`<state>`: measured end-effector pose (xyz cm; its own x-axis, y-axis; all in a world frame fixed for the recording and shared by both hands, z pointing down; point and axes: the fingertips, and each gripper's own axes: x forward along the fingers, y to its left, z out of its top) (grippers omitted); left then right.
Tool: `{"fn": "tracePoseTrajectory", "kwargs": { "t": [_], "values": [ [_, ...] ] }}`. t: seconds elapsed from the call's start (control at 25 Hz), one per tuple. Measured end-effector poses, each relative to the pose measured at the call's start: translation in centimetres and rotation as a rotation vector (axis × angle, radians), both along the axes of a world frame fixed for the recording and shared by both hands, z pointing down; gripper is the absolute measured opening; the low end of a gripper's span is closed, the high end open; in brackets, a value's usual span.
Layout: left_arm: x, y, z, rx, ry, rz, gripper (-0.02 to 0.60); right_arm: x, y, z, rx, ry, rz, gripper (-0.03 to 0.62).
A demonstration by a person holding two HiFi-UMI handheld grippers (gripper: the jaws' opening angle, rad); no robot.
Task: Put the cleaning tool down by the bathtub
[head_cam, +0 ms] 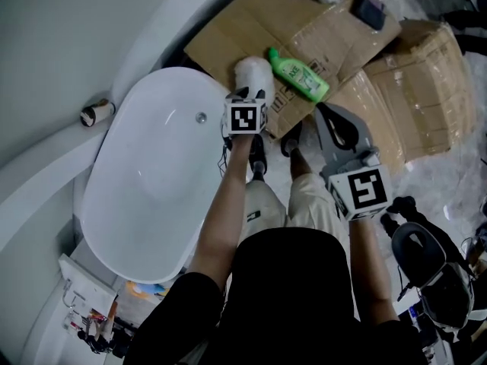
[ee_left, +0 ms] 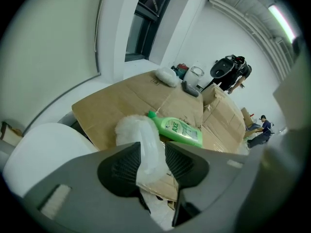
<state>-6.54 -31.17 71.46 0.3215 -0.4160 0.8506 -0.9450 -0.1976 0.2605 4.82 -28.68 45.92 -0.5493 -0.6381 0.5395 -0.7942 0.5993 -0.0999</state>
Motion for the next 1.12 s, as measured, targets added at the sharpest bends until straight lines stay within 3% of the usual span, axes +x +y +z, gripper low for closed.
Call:
{"fn": "tracePoseTrajectory", "kwargs": {
  "t": [0.32,0.52,0.72,1.12],
  "values": [
    [-1.0,2.4,-2.8,0.037,0.01,0.068,0.155,-1.0,3.2,-2.6,0.045,0.007,0.071,0.009],
    [-2.5,4.7,-4.6,0.061,0.003,0.094,0.147,-1.6,6.0,-3.3,0.024,0.043,0.097,0.009],
    [-3.5,7.0,-5.9,0.074,0.013,0.106,0.143,-2.0,7.8,-4.4,0.076,0.023,0.126,0.009],
    [-3.1,11.4,-8.1,0.084,0.001,0.131,0.133,-0.2,11.7,-5.3,0.086,0.024,0.161,0.009]
  ]
}}
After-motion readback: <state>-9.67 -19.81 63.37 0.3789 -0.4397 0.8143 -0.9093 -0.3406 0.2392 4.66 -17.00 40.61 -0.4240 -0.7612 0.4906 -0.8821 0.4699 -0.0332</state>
